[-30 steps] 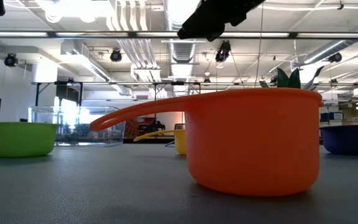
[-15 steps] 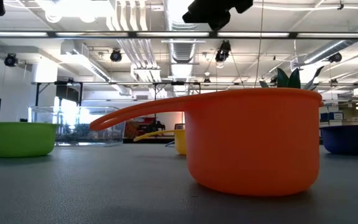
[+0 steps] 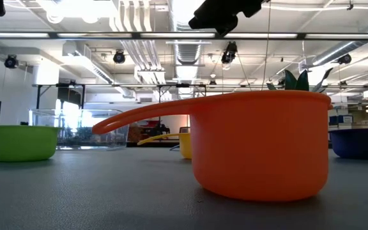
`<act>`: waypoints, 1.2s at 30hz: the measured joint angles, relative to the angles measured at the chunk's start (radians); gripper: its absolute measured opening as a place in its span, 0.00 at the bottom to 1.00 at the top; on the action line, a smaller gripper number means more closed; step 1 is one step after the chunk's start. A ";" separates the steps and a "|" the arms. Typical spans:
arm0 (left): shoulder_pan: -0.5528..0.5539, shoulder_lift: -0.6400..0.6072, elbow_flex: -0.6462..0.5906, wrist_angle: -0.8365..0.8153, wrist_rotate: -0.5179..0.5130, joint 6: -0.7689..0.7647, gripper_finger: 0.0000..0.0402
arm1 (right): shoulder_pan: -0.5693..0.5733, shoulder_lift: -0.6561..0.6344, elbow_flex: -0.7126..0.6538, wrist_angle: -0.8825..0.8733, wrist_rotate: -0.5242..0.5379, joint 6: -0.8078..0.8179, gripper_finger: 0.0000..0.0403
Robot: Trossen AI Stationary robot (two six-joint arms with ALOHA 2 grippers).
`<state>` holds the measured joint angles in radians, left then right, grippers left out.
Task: Nest measuring cups in basket
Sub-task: Stack the green measuring cup on top of the orange measuring cup
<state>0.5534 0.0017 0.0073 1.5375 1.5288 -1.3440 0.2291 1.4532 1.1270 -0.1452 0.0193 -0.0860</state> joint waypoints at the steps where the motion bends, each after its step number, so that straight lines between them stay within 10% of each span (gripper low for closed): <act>1: 0.000 0.000 0.000 0.000 0.000 0.000 0.00 | 0.000 0.000 0.000 0.000 0.000 0.000 0.31; 36: 0.000 0.000 0.000 -0.001 0.000 0.000 0.00 | -0.003 0.001 -0.009 -0.014 0.051 0.090 0.26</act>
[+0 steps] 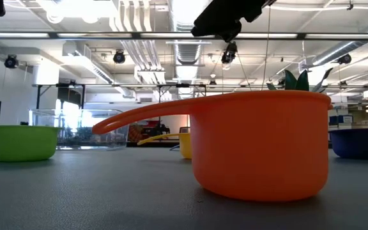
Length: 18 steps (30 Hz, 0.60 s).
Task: Nest measuring cups in basket
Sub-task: Stack the green measuring cup on top of the orange measuring cup
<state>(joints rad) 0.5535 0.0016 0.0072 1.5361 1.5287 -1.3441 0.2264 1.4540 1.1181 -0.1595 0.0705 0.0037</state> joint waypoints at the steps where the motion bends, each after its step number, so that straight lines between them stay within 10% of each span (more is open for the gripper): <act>1: 0.000 0.000 0.000 0.000 0.000 0.000 0.00 | 0.000 0.000 -0.003 -0.001 0.008 0.004 0.26; 18: 0.000 0.000 0.000 0.000 0.000 0.000 0.00 | -0.005 0.000 -0.019 0.013 0.036 0.001 0.24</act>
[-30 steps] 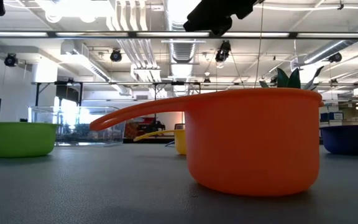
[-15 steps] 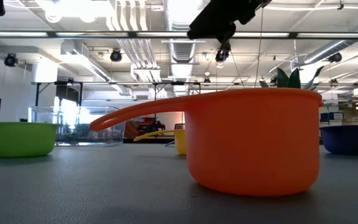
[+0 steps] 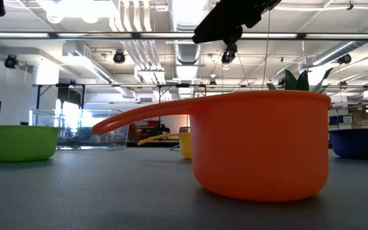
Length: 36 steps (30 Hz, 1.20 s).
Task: Nest measuring cups in basket
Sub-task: Stack the green measuring cup on top of the orange measuring cup
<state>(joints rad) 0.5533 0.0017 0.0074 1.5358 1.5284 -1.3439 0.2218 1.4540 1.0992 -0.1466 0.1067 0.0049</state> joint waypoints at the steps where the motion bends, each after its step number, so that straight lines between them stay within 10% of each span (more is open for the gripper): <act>1: 0.000 0.000 0.000 0.000 0.000 0.000 0.00 | 0.000 0.000 0.000 0.007 0.000 -0.003 0.24; 15: 0.000 0.000 0.000 -0.001 0.000 0.000 0.00 | -0.038 0.000 0.020 0.080 0.094 -0.058 0.31; 36: 0.000 0.000 0.000 -0.006 0.000 0.000 0.00 | -0.112 0.354 0.274 0.123 -0.188 -0.236 0.46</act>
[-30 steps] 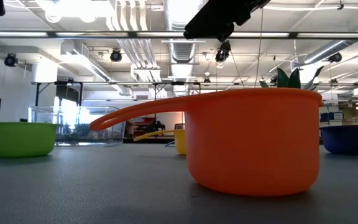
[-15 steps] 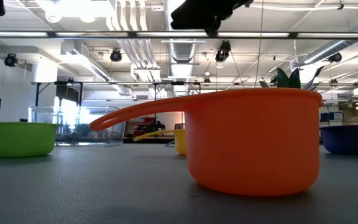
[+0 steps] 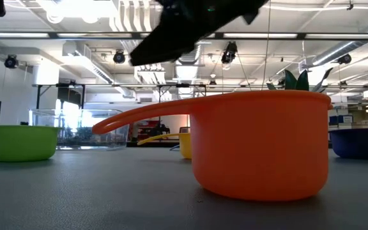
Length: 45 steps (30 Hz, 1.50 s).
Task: Nest measuring cups in basket
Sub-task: Stack the green measuring cup on top of the orange measuring cup
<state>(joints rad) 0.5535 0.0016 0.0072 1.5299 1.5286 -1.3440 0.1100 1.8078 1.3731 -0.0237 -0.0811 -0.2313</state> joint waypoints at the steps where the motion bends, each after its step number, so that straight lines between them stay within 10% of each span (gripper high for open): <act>1: 0.000 0.000 0.000 0.000 0.000 0.000 0.00 | -0.001 0.032 0.034 0.003 -0.012 -0.013 0.46; 25: 0.000 0.000 0.000 -0.002 0.000 0.000 0.00 | 0.001 0.624 0.868 -0.369 -0.076 -0.076 0.64; 45: 0.000 0.000 0.000 -0.006 0.000 0.000 0.00 | 0.000 0.649 0.975 -0.322 -0.075 -0.057 0.72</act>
<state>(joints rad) 0.5537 0.0016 0.0074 1.5242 1.5287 -1.3441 0.1104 2.4573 2.3486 -0.3456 -0.1558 -0.2878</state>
